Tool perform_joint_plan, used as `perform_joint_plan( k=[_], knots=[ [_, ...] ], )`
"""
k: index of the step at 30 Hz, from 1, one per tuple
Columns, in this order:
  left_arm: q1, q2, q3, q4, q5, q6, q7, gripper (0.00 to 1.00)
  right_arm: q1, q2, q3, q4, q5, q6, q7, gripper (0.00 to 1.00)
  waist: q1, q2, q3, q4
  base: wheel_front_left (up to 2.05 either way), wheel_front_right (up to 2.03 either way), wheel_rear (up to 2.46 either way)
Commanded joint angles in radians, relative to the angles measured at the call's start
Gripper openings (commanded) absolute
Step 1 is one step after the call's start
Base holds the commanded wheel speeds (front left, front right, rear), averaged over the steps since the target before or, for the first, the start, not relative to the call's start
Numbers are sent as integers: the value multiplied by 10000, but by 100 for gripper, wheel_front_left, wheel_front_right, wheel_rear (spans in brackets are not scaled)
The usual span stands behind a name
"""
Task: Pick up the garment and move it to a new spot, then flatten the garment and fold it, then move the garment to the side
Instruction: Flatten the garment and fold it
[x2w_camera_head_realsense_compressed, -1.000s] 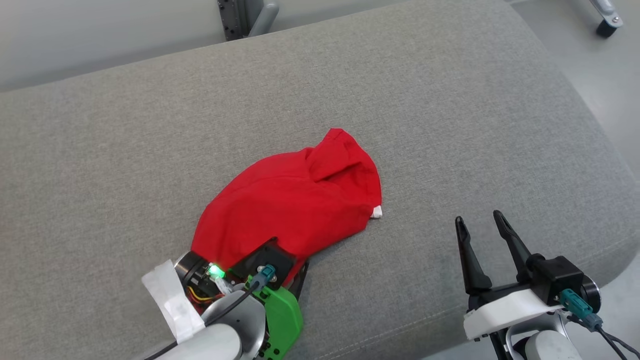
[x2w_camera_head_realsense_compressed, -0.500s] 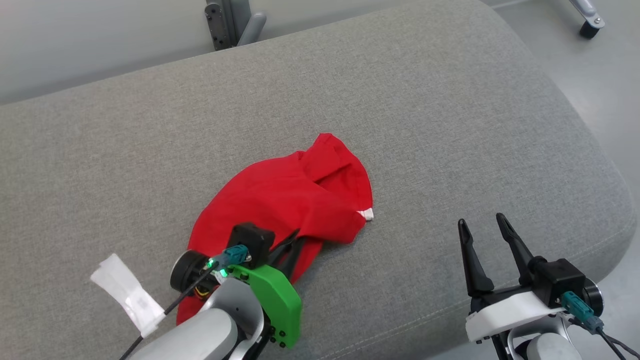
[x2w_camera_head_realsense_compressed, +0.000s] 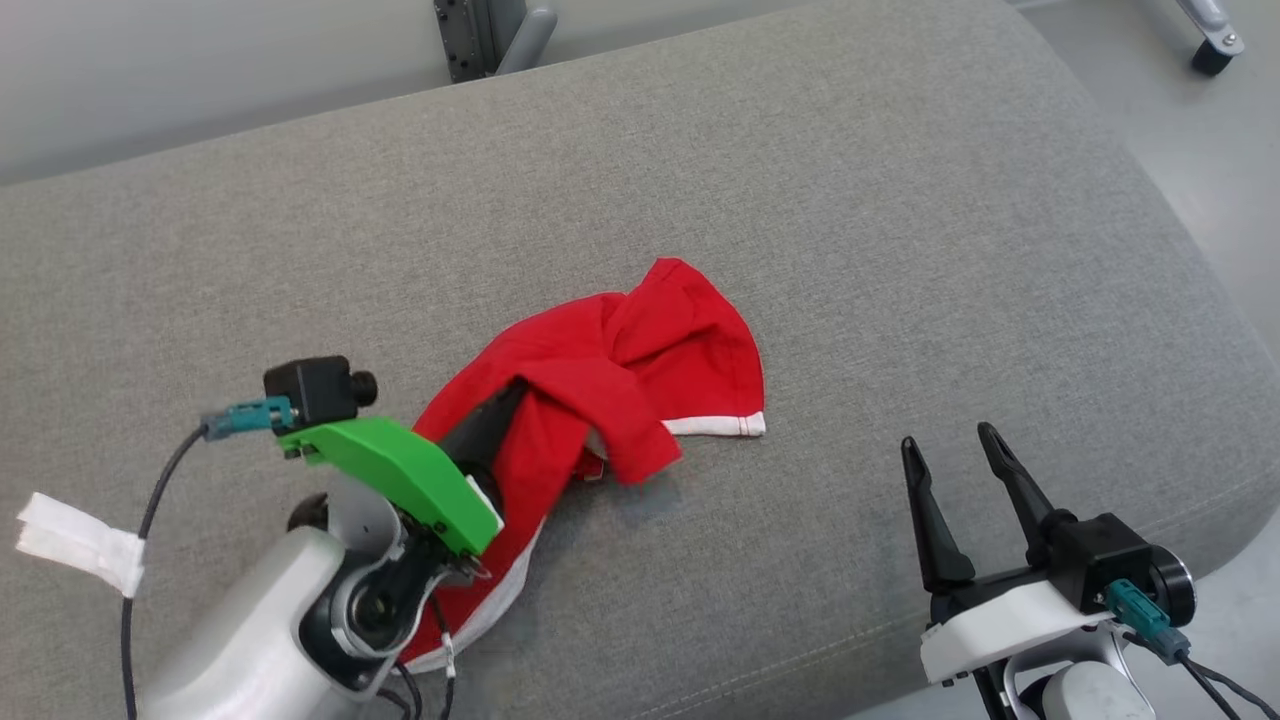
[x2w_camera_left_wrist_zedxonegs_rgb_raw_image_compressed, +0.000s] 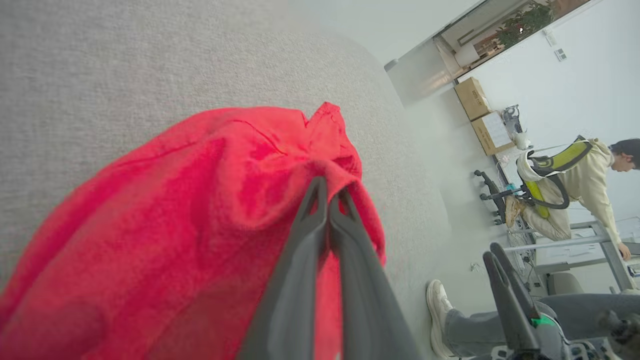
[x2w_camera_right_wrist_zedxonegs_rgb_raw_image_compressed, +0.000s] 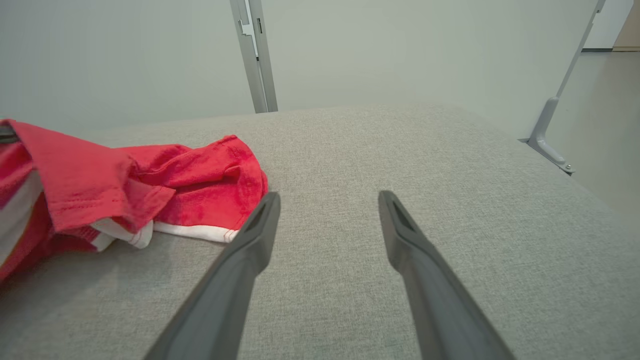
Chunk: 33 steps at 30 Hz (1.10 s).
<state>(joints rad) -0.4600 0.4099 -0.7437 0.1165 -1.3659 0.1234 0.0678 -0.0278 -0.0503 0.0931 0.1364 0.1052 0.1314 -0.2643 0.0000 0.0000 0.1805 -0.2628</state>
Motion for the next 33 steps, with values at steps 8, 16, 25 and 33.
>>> perform_joint_plan(
  k=[8, 16, 25, 33],
  knots=[
    [-1773, -873, 88, 4319, 678, 153, -644, 25, -423, -5, 510, 122, 58, -14, -1, 100, 0, 0, 469, -424, 0, 0, 0],
    [-2079, -1078, -540, 6209, 1483, -544, -1076, 100, -117, -4, 308, 141, 162, -14, -1, 100, 0, 0, 434, -492, 0, 0, 0],
    [-1350, -765, -986, 5637, 1852, -1221, -1503, 100, 106, -6, 167, 199, 153, -14, -1, 100, 0, 0, -39, -203, 0, 0, 0],
    [-139, 537, -1589, 2397, 2537, -338, -1222, 100, 358, -4, 95, 156, 61, -14, -1, 100, 0, 0, -417, 100, 0, 0, 0]
  ],
)
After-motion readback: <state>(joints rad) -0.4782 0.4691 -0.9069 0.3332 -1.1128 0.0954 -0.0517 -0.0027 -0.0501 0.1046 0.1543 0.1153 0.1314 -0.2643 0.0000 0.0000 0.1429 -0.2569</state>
